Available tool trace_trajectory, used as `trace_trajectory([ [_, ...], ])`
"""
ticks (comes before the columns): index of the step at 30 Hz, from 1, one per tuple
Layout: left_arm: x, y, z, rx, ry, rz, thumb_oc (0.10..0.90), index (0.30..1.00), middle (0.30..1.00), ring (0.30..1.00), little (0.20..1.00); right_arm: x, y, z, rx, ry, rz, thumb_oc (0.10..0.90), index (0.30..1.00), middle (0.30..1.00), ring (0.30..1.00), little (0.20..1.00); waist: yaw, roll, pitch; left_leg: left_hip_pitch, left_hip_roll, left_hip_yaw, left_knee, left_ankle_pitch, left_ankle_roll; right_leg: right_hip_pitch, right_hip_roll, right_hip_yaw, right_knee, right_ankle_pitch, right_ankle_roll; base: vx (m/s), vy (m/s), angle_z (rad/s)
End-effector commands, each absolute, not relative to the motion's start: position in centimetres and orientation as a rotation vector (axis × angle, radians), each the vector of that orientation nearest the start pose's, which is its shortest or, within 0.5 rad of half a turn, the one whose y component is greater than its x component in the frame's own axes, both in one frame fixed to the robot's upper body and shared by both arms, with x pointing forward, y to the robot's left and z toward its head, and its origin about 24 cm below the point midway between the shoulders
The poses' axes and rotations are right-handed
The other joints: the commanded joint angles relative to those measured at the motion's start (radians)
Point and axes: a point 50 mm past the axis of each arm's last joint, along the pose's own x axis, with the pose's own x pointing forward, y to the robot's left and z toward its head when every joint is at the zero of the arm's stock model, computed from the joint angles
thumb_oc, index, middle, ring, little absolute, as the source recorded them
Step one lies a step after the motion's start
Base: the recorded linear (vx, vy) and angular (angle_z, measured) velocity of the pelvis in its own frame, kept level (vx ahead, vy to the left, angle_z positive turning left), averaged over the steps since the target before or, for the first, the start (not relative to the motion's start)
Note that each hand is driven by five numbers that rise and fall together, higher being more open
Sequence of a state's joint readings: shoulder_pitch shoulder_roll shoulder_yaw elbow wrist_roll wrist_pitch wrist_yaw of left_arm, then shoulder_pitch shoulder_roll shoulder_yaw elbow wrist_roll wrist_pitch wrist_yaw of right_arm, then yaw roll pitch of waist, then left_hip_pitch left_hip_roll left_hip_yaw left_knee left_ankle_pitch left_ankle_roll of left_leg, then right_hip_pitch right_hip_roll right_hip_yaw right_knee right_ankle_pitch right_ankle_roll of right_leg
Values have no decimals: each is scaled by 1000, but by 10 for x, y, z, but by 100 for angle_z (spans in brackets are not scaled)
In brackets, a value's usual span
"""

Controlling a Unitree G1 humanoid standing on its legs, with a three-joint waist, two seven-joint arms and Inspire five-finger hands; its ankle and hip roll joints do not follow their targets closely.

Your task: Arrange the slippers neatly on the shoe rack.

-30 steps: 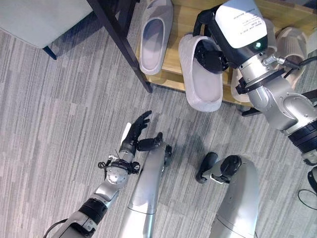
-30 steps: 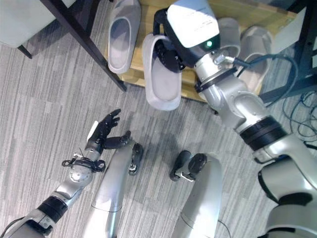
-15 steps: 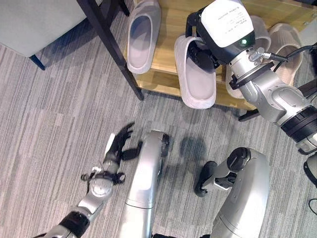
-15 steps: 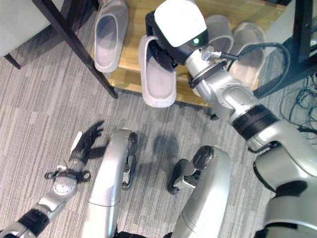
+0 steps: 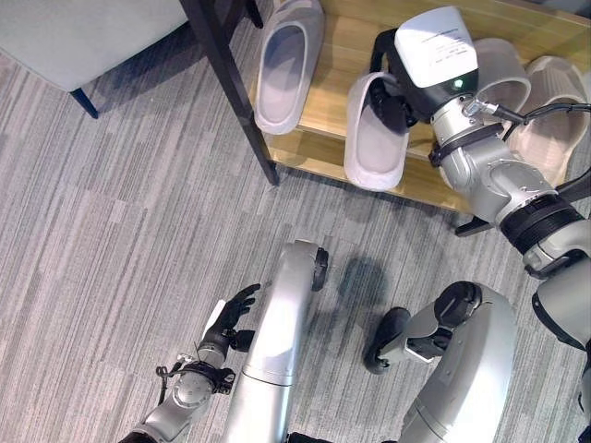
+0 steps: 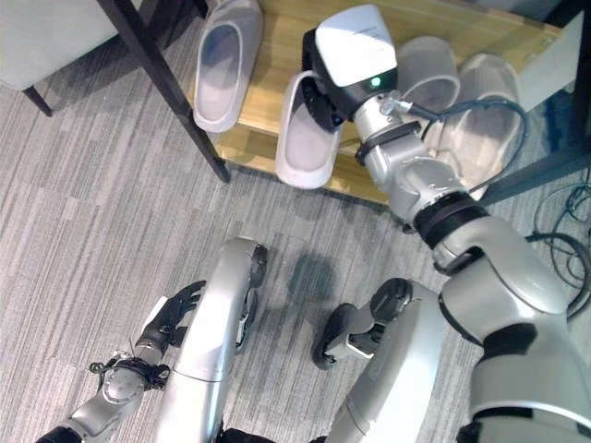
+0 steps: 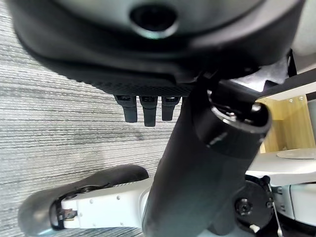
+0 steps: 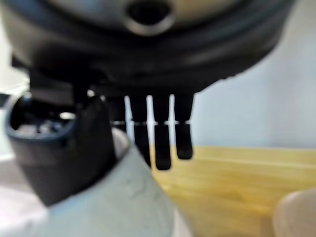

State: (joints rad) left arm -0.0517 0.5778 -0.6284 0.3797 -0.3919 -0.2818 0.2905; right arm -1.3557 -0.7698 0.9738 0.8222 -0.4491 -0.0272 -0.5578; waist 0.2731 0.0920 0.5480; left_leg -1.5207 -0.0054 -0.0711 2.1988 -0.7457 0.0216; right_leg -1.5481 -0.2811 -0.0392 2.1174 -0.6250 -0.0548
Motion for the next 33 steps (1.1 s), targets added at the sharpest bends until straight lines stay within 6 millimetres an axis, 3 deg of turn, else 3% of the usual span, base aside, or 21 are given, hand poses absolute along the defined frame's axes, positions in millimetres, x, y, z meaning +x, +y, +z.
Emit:
trace_trajectory([
  [1, 221, 168, -8, 246, 102, -250, 800, 900, 900, 900, 900, 383, -175, 369, -1603, -972, -585, 400, 300, 300, 300, 300, 71, 42, -28, -49, -57, -70, -76, -64, -27, 46, -47, 28, 68, -96, 6, 2, -22, 16],
  [6, 222, 166, -3, 258, 84, -280, 800, 900, 900, 900, 900, 385, -189, 370, -1648, -917, -655, 400, 300, 300, 300, 300, 88, 53, -28, -49, -78, -86, -88, -55, -34, 71, -63, 8, 53, -91, 4, 2, -25, 22],
  [7, 224, 165, -1, 259, 74, -290, 800, 900, 900, 900, 900, 386, -193, 370, -1655, -902, -668, 444, 366, 366, 366, 366, 92, 57, -28, -49, -82, -92, -92, -52, -36, 83, -69, 1, 46, -89, 5, -5, -41, 21],
  [8, 223, 164, 1, 265, 66, -306, 800, 900, 900, 900, 900, 387, -197, 370, -1678, -878, -697, 698, 747, 747, 747, 747, 102, 65, -28, -49, -91, -99, -95, -51, -39, 93, -75, -9, 42, -87, 6, -6, -33, 24],
  [9, 223, 164, 1, 265, 65, -307, 800, 900, 900, 900, 900, 387, -198, 370, -1679, -878, -698, 800, 900, 900, 900, 900, 102, 69, -28, -49, -93, -102, -95, -50, -39, 96, -76, -13, 41, -87, 6, -2, -39, 24],
  [17, 226, 163, 6, 268, 47, -331, 800, 900, 900, 900, 900, 388, -200, 379, -1720, -850, -730, 800, 900, 900, 900, 900, 128, 85, -28, -49, -114, -126, -100, -42, -52, 126, -99, -45, 29, -76, 8, 3, -20, 13],
  [21, 226, 164, 3, 272, 64, -325, 800, 900, 900, 900, 900, 386, -187, 388, -1732, -901, -707, 800, 900, 900, 900, 900, 124, 75, -28, -49, -113, -130, -98, -44, -62, 125, -97, -46, 38, -76, 3, 0, -1, 4],
  [33, 220, 175, -8, 288, 122, -275, 800, 900, 900, 900, 900, 371, -153, 392, -1667, -1099, -548, 800, 900, 900, 900, 900, 64, 3, -28, -49, -58, -97, -59, -67, -66, 59, -73, 7, 94, -84, 0, 8, 8, -4],
])
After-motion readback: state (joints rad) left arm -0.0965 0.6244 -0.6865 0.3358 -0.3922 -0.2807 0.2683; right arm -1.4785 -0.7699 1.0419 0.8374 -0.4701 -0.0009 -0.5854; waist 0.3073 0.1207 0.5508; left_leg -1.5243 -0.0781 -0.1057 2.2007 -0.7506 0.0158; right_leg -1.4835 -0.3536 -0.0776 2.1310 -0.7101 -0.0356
